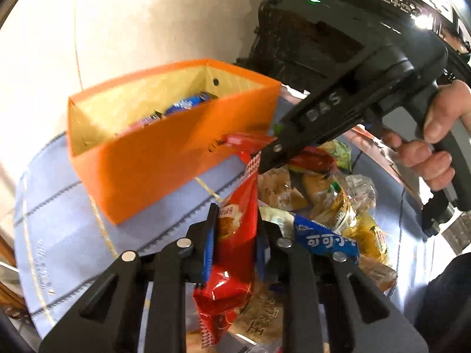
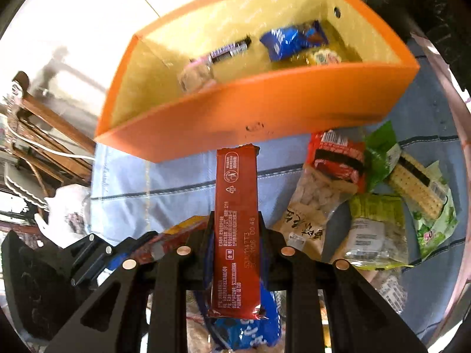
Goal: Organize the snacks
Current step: 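Grasp red wafer packs with both grippers and drop them into the box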
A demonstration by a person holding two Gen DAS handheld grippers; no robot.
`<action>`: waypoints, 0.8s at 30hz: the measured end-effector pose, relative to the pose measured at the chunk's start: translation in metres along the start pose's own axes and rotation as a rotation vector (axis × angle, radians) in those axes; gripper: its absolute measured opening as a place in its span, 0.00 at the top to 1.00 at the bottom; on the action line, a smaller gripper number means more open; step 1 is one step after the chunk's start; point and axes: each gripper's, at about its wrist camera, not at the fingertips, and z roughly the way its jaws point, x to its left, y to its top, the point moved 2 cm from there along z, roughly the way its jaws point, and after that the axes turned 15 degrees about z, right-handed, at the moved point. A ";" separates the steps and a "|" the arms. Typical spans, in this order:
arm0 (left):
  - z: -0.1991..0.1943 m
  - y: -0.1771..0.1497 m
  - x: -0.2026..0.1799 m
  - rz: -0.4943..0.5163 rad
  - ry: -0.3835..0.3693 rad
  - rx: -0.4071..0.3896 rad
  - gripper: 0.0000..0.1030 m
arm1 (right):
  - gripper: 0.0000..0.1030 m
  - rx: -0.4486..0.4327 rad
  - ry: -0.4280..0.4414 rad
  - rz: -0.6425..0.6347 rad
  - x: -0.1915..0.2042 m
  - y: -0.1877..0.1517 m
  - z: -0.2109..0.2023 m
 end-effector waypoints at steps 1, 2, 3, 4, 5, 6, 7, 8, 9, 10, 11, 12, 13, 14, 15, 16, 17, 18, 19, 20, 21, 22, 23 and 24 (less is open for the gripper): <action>-0.002 0.001 0.002 0.002 0.009 0.005 0.80 | 0.77 -0.011 -0.002 -0.005 -0.006 0.000 -0.005; -0.005 0.003 0.004 -0.002 0.017 0.009 0.80 | 0.77 -0.027 -0.002 -0.006 -0.008 0.002 -0.012; -0.011 0.003 0.003 -0.007 0.020 0.005 0.80 | 0.77 -0.033 0.005 -0.003 -0.009 0.002 -0.016; -0.016 0.007 0.004 -0.017 0.019 -0.009 0.80 | 0.77 -0.037 0.019 0.001 -0.011 0.004 -0.023; -0.020 0.007 0.004 -0.024 0.019 -0.020 0.80 | 0.77 -0.046 0.034 0.004 -0.013 0.005 -0.031; -0.024 0.010 0.005 -0.028 0.018 -0.032 0.80 | 0.77 -0.064 0.046 0.005 -0.013 0.009 -0.039; -0.027 0.014 0.007 -0.027 0.022 -0.042 0.80 | 0.77 -0.079 0.051 0.005 -0.012 0.011 -0.045; -0.033 0.023 0.008 -0.018 0.039 -0.049 0.80 | 0.77 -0.101 0.058 0.006 -0.010 0.018 -0.052; -0.034 0.024 0.011 -0.010 0.048 -0.052 0.80 | 0.77 -0.127 0.064 0.009 -0.010 0.026 -0.061; -0.039 0.035 0.014 0.003 0.069 -0.060 0.80 | 0.77 -0.140 0.065 0.011 -0.006 0.031 -0.062; -0.042 0.042 0.022 0.008 0.085 -0.062 0.80 | 0.77 -0.159 0.068 0.013 -0.008 0.040 -0.069; -0.043 0.050 0.029 0.010 0.104 -0.059 0.80 | 0.77 -0.177 0.064 0.018 -0.007 0.051 -0.072; -0.043 0.059 0.037 0.004 0.134 -0.056 0.80 | 0.77 -0.198 0.053 0.018 -0.005 0.063 -0.074; -0.041 0.070 0.048 -0.018 0.173 -0.051 0.80 | 0.77 -0.217 0.038 0.020 -0.003 0.075 -0.073; -0.039 0.079 0.058 -0.044 0.201 -0.047 0.80 | 0.77 -0.231 0.016 0.025 -0.002 0.083 -0.072; -0.033 0.090 0.072 -0.084 0.243 -0.036 0.80 | 0.77 -0.250 -0.007 0.023 0.001 0.097 -0.067; -0.030 0.096 0.081 -0.107 0.271 -0.029 0.80 | 0.77 -0.258 -0.015 0.029 0.002 0.104 -0.064; -0.023 0.104 0.092 -0.141 0.300 -0.016 0.80 | 0.77 -0.262 -0.030 0.035 0.003 0.113 -0.059; -0.017 0.110 0.103 -0.182 0.320 0.001 0.80 | 0.77 -0.274 -0.046 0.036 0.003 0.123 -0.056; -0.009 0.114 0.113 -0.230 0.337 0.022 0.81 | 0.77 -0.283 -0.053 0.037 0.004 0.130 -0.052; -0.005 0.118 0.119 -0.253 0.344 0.033 0.81 | 0.77 -0.287 -0.059 0.036 0.005 0.135 -0.048; 0.000 0.120 0.122 -0.265 0.349 0.039 0.82 | 0.77 -0.295 -0.058 0.036 0.005 0.141 -0.045; 0.005 0.122 0.125 -0.262 0.364 0.045 0.82 | 0.77 -0.300 -0.052 0.032 0.006 0.145 -0.041; 0.010 0.124 0.126 -0.252 0.373 0.055 0.82 | 0.74 -0.293 -0.043 0.026 0.008 0.149 -0.035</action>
